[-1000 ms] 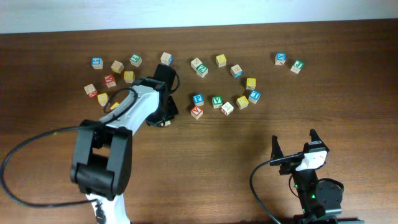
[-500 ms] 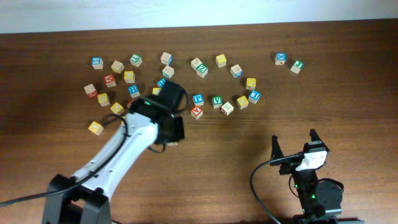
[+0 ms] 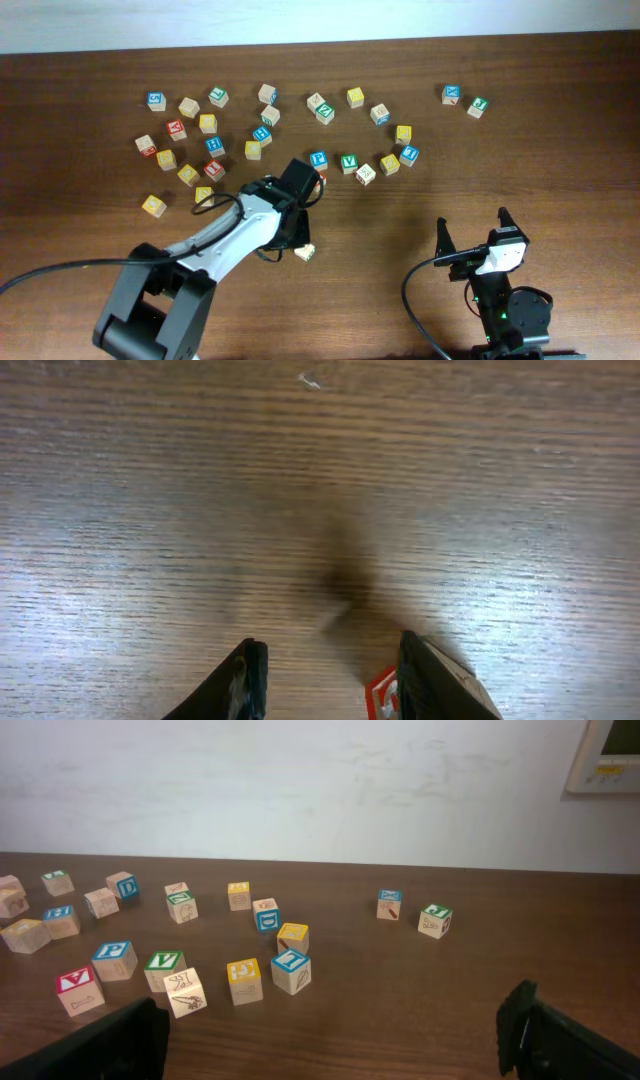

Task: Spell out RSS
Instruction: 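Carry the R block with the left gripper to the open lower-center table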

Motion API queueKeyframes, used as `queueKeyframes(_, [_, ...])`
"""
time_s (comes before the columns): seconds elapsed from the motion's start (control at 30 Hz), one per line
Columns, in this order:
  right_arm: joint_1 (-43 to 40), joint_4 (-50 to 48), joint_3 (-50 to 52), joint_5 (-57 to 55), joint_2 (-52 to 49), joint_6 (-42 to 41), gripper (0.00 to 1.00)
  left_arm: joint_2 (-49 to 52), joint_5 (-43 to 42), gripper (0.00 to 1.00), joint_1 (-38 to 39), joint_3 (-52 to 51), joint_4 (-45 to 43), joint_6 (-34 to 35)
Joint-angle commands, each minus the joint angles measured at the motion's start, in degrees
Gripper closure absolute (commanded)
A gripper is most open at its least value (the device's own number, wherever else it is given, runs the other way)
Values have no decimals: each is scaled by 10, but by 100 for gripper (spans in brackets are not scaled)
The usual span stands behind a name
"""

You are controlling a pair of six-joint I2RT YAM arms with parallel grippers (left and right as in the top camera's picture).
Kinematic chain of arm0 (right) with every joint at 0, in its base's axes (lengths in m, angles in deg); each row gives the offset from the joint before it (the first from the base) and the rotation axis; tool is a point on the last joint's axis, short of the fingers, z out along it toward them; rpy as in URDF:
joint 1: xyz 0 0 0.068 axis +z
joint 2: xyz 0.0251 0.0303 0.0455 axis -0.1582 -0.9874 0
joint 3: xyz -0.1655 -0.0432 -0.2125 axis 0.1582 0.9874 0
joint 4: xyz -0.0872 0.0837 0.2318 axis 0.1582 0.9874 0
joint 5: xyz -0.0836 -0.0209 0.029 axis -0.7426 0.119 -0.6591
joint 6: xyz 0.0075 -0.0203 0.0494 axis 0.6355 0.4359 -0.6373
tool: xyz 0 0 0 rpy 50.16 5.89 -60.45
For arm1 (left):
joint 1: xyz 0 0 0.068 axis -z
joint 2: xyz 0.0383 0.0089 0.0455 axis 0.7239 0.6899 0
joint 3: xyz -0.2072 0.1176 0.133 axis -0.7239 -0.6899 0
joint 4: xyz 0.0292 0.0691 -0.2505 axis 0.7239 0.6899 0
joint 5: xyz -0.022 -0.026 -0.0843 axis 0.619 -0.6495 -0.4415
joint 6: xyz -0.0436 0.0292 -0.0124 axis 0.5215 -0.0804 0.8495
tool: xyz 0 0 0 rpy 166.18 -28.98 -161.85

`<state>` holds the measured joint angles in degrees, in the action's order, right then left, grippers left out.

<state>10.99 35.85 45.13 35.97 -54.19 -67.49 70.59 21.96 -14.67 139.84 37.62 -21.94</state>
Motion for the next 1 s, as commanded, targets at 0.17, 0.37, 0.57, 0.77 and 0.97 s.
queueKeyframes(0.17, [-4,2,4,-1,4,2,2,-13,2,40,-16,151,142,-19])
queueKeyframes(0.37, [-4,2,4,-1,4,2,2,-22,-71,26,58,96,155,88])
queueKeyframes(0.57, [-4,2,4,-1,4,2,2,-18,-17,26,103,-16,-3,266])
queueKeyframes(0.77, [-4,2,4,-1,4,2,2,28,33,39,112,-24,-40,294])
queueKeyframes(0.97, [-4,2,4,-1,4,2,2,43,61,63,112,-24,-40,294])
